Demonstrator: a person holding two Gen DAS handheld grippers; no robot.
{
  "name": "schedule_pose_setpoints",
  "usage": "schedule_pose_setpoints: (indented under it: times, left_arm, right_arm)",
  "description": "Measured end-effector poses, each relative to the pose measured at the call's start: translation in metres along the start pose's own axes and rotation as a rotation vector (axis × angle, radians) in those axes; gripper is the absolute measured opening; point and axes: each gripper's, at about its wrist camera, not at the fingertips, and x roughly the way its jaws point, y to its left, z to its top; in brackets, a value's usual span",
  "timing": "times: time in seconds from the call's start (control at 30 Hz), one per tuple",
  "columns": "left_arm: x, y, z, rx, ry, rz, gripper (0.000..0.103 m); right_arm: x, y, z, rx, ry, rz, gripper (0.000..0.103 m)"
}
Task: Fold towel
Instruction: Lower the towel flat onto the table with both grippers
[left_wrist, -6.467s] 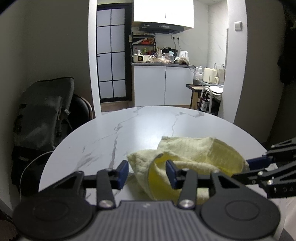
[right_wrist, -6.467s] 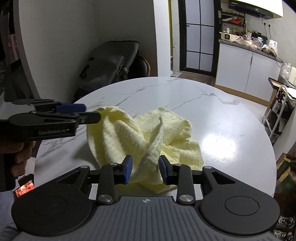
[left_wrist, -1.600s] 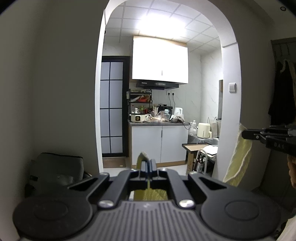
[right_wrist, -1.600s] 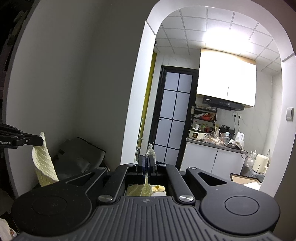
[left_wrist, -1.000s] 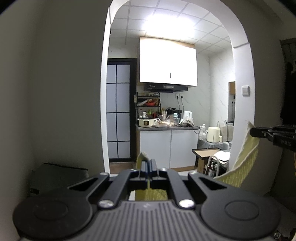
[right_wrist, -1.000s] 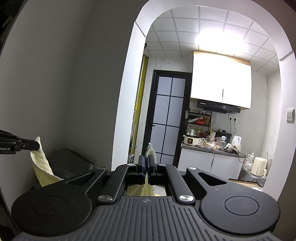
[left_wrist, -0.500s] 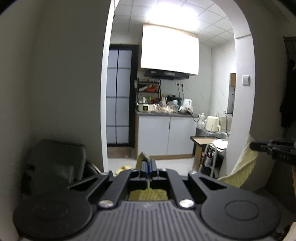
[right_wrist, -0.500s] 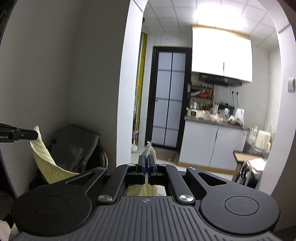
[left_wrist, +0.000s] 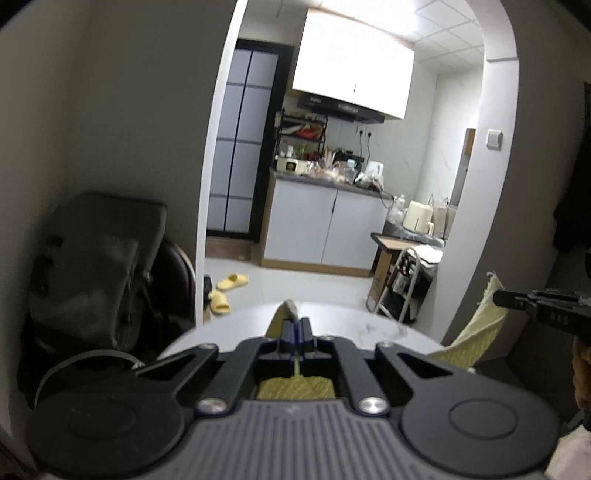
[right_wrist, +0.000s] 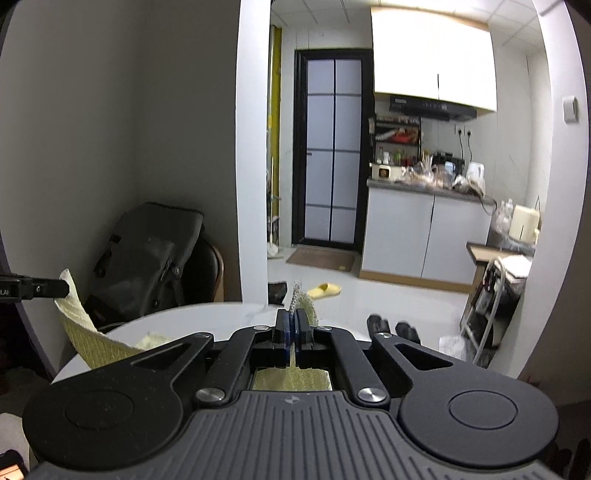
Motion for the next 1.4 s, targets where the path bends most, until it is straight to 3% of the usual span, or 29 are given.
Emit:
schedule_pose_setpoints:
  times: [0.57, 1.4]
  left_arm:
    - [-0.013, 0.02, -0.069, -0.152, 0.108, -0.007, 0.002]
    - [-0.036, 0.029, -0.145, -0.255, 0.248, -0.007, 0.003]
  right_arm:
    - [-0.008, -0.001, -0.081, 0.118, 0.167, 0.002, 0.003]
    - [-0.034, 0.0, -0.145, 0.207, 0.286, -0.048, 0.003]
